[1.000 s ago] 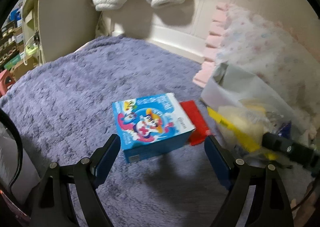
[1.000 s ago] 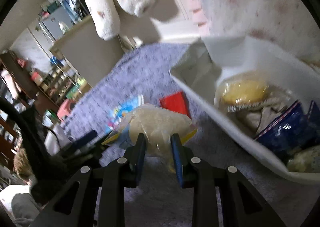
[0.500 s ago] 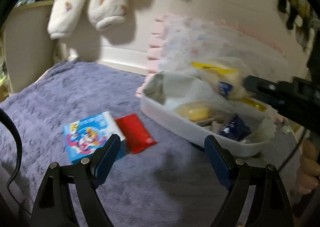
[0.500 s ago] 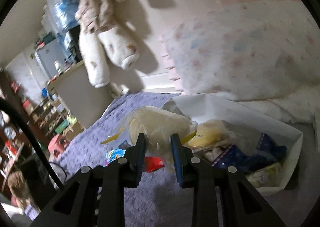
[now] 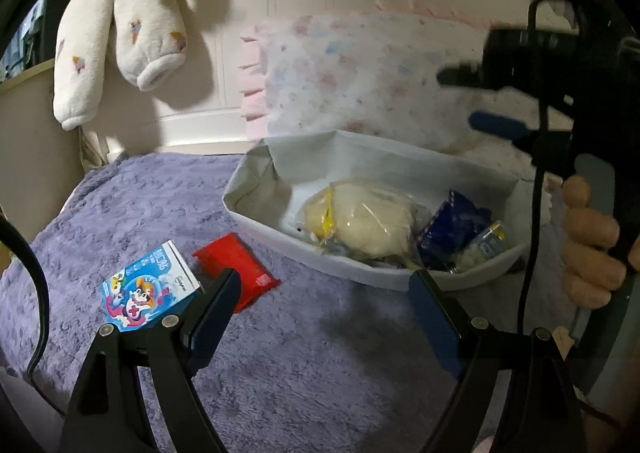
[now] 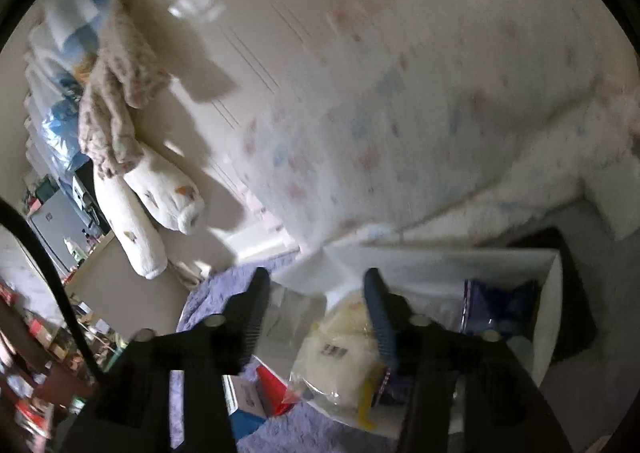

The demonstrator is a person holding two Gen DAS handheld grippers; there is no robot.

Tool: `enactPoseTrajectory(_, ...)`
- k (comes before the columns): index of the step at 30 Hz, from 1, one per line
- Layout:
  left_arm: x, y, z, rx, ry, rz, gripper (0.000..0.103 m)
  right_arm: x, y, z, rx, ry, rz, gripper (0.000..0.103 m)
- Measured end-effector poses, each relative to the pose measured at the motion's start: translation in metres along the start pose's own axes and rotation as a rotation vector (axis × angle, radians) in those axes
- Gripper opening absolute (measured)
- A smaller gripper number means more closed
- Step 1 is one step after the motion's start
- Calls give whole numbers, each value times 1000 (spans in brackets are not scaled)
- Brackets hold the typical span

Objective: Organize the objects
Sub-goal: 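Lower the bagged bun into the white tray and open the right gripper, then move the right gripper to the red packet and grasp it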

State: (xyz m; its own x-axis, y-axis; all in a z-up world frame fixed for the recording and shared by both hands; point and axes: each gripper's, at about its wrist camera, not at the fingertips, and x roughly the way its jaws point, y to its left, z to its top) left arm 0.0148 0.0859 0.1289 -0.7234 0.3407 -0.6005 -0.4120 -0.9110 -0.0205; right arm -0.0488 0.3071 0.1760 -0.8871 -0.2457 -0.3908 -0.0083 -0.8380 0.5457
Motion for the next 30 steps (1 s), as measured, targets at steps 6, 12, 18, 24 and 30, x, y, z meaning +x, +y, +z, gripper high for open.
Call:
enactPoseTrajectory(6, -3, 12, -2, -60, -7, -27, 85, 11, 19, -11, -76, 65, 36, 59)
enactPoseTrajectory(12, -6, 36, -2, -147, -25, 14, 85, 24, 39, -30, -153, 143, 115, 59)
enactPoseTrajectory(18, -7, 65, -3, -245, -31, 80, 85, 31, 56, -47, -239, 167, 145, 59)
enactPoseTrajectory(24, -1, 87, -6, -302, -8, 148, 85, 48, 68, -70, -309, 248, 192, 59)
enactPoseTrajectory(30, 0, 101, -9, -328, -5, 174, 85, 56, 77, -91, -366, 295, 249, 59)
